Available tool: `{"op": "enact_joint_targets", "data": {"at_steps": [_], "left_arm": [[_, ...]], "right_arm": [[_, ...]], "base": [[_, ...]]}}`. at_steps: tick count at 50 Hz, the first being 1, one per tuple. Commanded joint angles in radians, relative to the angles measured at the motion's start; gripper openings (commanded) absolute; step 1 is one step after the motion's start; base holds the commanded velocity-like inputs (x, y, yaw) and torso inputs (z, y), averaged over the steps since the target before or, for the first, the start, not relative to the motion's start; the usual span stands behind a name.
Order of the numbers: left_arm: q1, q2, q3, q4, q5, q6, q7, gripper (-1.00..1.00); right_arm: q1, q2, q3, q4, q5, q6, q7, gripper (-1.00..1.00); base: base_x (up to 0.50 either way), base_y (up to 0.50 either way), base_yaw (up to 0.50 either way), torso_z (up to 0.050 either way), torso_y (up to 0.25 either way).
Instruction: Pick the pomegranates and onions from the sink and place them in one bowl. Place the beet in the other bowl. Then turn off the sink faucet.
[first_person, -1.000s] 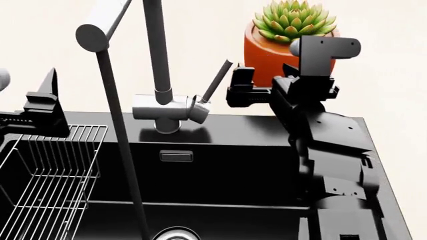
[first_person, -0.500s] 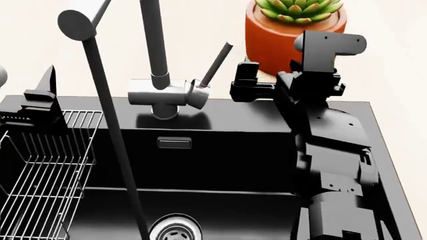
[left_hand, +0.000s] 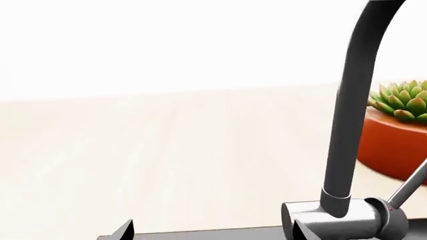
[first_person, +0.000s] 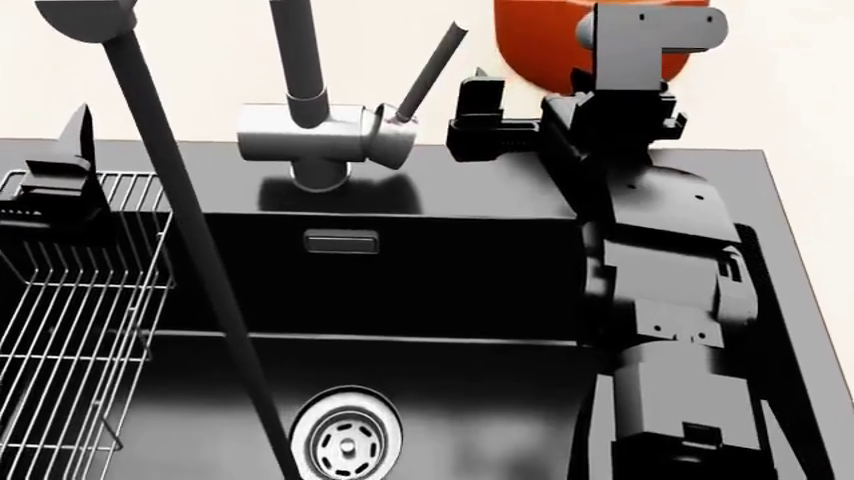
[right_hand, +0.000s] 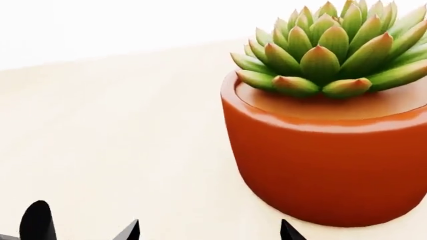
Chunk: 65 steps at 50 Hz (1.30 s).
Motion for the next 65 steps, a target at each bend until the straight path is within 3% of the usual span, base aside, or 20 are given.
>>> {"op": "enact_joint_targets", "data": {"at_steps": [1, 11, 45, 65], "left_arm": [[0.000, 0.008, -0.022, -0.003, -0.033, -0.006, 0.024, 1.00], [0.005, 0.002, -0.026, -0.004, -0.034, -0.001, 0.027, 1.00], [0.023, -0.019, -0.039, -0.009, -0.051, 0.006, 0.040, 1.00], [0.025, -0.024, -0.044, -0.011, -0.047, 0.006, 0.040, 1.00]], "right_arm": [[0.032, -0.015, -0.014, 0.000, -0.015, 0.010, -0.006, 1.00], [0.033, -0.026, -0.025, 0.000, -0.010, 0.001, -0.009, 1.00], [0.067, -0.053, -0.062, 0.000, 0.026, -0.010, -0.034, 1.00], [0.087, -0.056, -0.242, 0.000, 0.241, 0.013, -0.041, 1.00]], "base": [[0.00, 0.00, 0.00, 0.029, -0.127], [0.00, 0.00, 0.00, 0.029, -0.122], [0.00, 0.00, 0.00, 0.000, 0.000], [0.00, 0.00, 0.00, 0.000, 0.000]]}}
